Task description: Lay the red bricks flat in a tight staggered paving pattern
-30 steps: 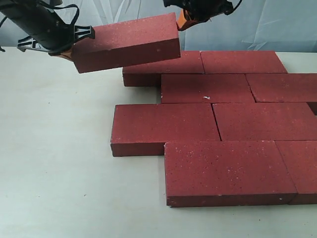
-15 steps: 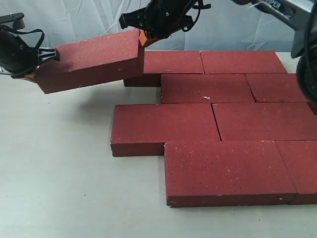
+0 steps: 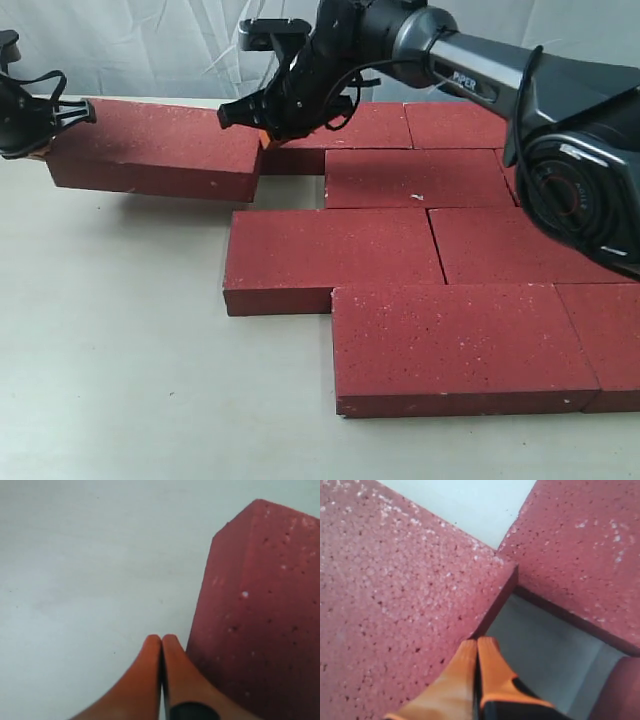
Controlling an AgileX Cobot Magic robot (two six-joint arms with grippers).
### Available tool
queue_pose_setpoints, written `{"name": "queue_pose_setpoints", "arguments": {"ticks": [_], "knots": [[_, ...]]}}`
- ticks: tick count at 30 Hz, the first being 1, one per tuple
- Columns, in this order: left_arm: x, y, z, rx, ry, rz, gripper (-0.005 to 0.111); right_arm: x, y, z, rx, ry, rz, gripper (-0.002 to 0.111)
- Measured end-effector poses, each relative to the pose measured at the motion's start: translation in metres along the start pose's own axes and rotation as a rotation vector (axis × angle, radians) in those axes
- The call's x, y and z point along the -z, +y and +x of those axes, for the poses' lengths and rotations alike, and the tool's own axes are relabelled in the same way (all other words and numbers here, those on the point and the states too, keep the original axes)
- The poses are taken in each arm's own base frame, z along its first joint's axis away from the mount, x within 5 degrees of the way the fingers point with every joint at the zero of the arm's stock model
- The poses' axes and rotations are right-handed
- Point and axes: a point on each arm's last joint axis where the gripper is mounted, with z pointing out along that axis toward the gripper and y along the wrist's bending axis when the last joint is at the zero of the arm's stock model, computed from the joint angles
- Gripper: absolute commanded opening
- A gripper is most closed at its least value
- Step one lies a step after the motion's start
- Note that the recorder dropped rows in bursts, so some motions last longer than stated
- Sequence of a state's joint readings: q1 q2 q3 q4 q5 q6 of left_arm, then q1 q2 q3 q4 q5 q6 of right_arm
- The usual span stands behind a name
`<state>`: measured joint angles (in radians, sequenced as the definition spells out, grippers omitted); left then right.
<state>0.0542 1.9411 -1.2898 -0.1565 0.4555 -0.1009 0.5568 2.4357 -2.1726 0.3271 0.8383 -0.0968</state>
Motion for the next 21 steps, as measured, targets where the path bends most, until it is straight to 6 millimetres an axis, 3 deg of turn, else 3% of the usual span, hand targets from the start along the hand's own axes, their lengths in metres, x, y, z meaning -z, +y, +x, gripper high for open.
{"name": "queue_pose_setpoints", "arguments": {"ticks": [9,15,21], "knots": [[-0.016,0.024,0.0,0.041,0.007,-0.036,0.0,-0.024,0.015,0.005,-0.015,-0.047,-0.036,-0.001],[-0.017,0.031,-0.003,0.011,-0.013,-0.06,0.0,-0.057,0.021,0.022,-0.04,-0.018,-0.058,-0.001],[-0.016,0.033,-0.001,-0.035,0.003,-0.082,0.0,-0.06,0.023,0.023,-0.017,-0.024,-0.042,-0.001]]}}
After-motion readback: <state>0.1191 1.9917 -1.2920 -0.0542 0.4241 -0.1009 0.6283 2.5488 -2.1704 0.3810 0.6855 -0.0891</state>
